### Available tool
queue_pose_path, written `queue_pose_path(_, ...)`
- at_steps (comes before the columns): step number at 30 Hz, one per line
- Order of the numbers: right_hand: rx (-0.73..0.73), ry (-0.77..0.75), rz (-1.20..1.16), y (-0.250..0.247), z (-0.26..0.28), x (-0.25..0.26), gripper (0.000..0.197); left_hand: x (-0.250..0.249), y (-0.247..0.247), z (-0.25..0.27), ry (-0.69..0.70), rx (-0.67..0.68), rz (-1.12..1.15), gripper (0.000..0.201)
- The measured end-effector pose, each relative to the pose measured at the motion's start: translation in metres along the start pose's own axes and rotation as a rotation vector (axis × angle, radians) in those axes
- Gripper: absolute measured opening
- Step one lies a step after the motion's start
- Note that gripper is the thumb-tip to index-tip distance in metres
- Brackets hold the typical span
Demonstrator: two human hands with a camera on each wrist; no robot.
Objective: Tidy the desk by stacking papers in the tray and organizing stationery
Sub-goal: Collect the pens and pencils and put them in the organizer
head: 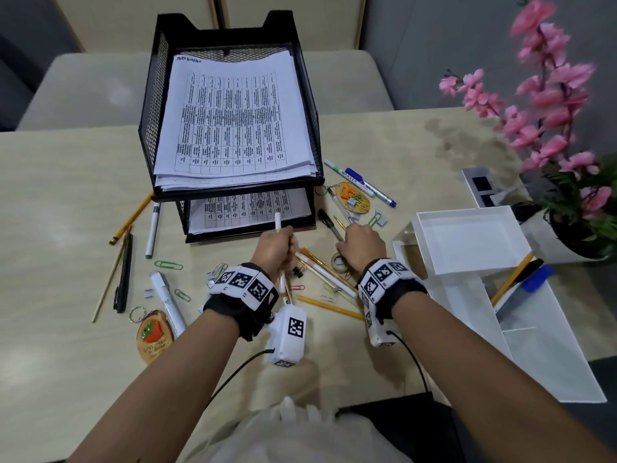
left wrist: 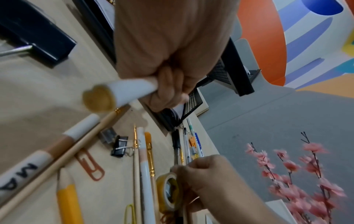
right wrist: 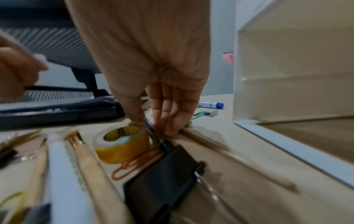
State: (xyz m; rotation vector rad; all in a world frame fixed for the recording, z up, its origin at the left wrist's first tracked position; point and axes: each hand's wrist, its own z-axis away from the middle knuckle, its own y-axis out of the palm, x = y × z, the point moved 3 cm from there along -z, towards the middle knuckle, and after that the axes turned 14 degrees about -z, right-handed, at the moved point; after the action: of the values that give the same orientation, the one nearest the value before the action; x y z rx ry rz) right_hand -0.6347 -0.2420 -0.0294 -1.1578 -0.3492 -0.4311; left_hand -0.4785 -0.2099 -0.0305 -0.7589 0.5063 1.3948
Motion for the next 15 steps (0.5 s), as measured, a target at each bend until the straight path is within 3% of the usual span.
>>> queue_pose_path(4,-0.019,0.026,-0.004,-0.005,-0.001,-0.003,0.021,-0.006,0.002,-0.002,-0.021,0.055,0.095,0.038)
queue_pose_path(7,-0.039,0.028,-0.431,-0.012,0.009,-0.004,0.016,-0.012,0.009,0.000,-0.022,0.137,0.166,0.032)
queue_pose_path(9,0.086,0.003,-0.653,-0.014,0.022,0.004,0.012,-0.017,0.017,0.001,0.013,0.203,0.150,0.032)
queue_pose_path(12,0.293,-0.033,-0.777,-0.015,0.036,0.014,0.016,-0.023,0.025,0.003,0.079,0.224,0.154,0.035)
queue_pose_path(13,0.284,-0.043,-0.778,-0.017,0.033,0.014,0.016,-0.025,0.024,0.003,0.099,0.202,0.159,0.035)
queue_pose_path(15,0.133,-0.039,-0.729,-0.022,0.017,0.011,0.016,-0.028,0.017,0.003,0.120,0.130,0.179,0.033)
